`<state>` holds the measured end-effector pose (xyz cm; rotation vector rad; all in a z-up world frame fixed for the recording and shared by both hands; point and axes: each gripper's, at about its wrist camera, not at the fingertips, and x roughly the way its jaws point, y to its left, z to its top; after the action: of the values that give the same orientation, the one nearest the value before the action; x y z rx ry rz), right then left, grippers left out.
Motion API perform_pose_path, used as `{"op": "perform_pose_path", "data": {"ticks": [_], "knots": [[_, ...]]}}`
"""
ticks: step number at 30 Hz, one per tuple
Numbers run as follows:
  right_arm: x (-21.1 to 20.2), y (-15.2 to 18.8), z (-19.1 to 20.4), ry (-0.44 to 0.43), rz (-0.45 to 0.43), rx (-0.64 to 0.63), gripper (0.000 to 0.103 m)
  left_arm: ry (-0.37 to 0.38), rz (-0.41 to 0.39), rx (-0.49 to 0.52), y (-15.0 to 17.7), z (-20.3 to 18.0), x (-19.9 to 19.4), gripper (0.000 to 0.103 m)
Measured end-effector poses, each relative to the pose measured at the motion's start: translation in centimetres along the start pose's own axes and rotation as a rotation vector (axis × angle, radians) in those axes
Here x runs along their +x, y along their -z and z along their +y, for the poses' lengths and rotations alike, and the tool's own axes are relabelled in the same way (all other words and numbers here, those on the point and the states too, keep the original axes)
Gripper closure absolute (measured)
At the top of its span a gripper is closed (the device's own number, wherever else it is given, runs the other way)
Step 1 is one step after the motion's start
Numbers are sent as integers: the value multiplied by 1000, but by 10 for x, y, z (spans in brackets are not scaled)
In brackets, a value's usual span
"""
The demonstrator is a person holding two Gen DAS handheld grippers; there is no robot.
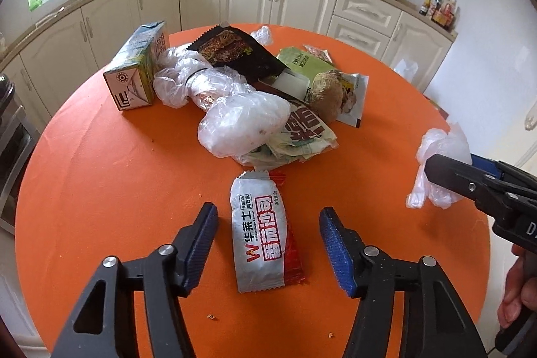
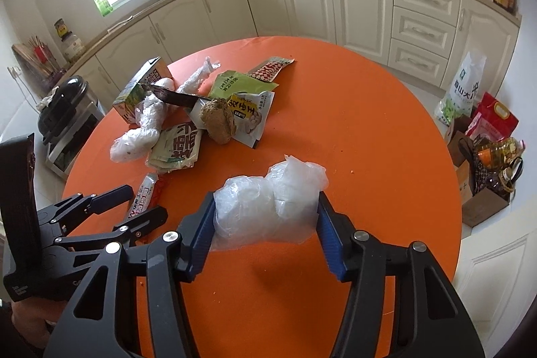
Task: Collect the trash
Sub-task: 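Grasp the white snack packet with the left tool while the right tool grasps a plastic bag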
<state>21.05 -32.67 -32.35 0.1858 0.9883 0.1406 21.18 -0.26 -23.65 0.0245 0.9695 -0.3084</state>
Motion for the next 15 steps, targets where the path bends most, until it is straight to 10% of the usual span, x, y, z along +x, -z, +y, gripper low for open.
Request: {"op": "perform_pose_path", "data": {"ticks": [4, 15], "knots": [[-7, 1, 0, -6, -10, 4, 46, 53, 2, -20, 13, 4, -1, 81], [-11, 3, -1, -19, -14, 12, 46, 140, 17, -13, 39, -14, -15, 92]]}}
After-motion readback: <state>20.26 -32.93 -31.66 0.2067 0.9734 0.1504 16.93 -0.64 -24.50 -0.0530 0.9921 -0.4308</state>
